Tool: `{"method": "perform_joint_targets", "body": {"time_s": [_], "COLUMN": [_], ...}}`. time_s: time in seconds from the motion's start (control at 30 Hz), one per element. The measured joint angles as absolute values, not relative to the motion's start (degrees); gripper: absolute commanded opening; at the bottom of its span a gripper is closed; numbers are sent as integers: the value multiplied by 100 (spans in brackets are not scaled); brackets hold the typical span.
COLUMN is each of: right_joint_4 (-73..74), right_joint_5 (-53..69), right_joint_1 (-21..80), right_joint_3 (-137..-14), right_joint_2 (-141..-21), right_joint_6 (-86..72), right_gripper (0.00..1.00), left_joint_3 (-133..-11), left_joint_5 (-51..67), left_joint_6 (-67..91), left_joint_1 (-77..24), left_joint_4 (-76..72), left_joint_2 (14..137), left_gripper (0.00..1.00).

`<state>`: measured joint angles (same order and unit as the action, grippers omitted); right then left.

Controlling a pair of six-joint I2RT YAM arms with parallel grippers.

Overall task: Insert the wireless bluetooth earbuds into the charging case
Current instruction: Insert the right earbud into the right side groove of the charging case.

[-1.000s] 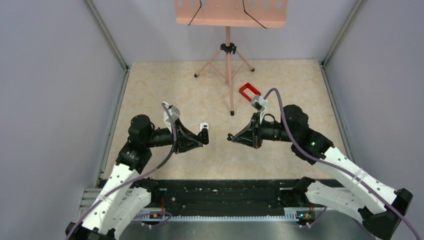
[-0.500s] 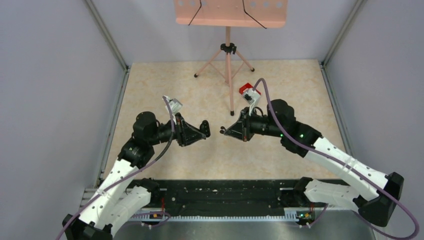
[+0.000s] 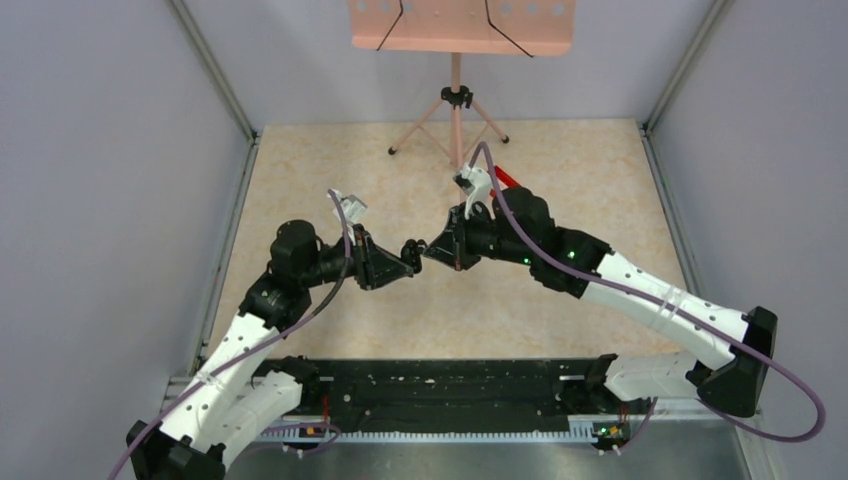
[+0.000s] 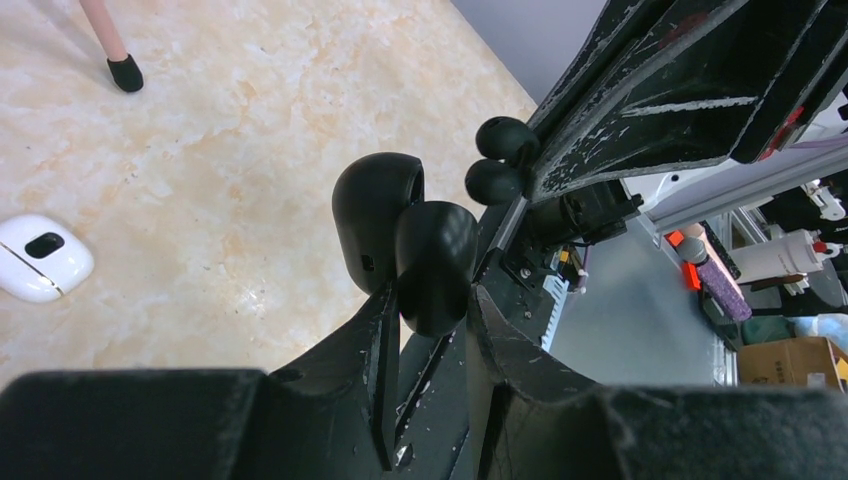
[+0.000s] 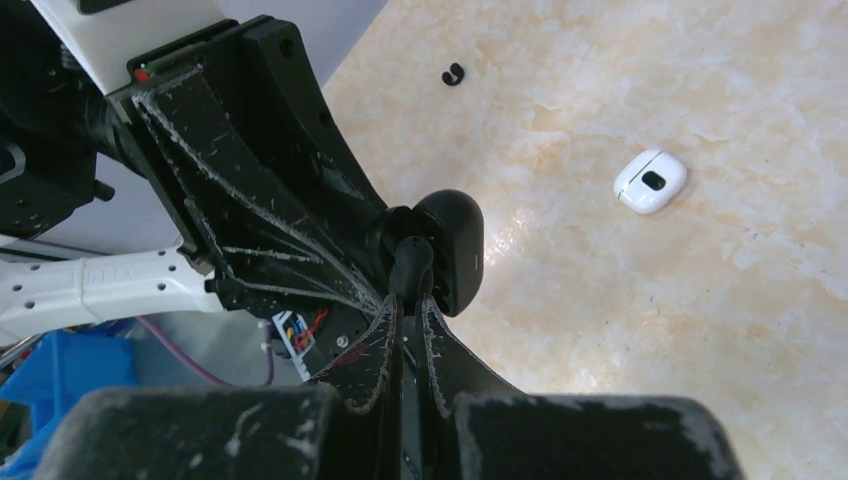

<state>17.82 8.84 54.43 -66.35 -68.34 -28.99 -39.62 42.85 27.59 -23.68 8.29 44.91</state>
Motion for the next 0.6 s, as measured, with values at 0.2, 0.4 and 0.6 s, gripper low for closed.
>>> {"method": "perform_joint_targets", "body": {"time_s": [0.2,0.4,0.6], "right_joint_4": [2062,2294,2379], "right_joint_5": [550,357,244], "right_joint_1": [5666,5730,5798], "right_joint_3": [-6971,-7081,-7137], "right_joint_2": [-7135,-7301,-7411], "right_joint_6": [-2825,-2783,-2718], "right_gripper": [0,0,0], "left_joint_3": [-4016,-4040,-4040], "left_joint_5": [4281,4283,4278], "left_joint_6": [2755,2755,2755], "left_joint_1": [-2368,-2368,-2366], "left_joint_4": [873,934,1074], "left_joint_2": [4491,4491,4506], "left_gripper": [0,0,0]}}
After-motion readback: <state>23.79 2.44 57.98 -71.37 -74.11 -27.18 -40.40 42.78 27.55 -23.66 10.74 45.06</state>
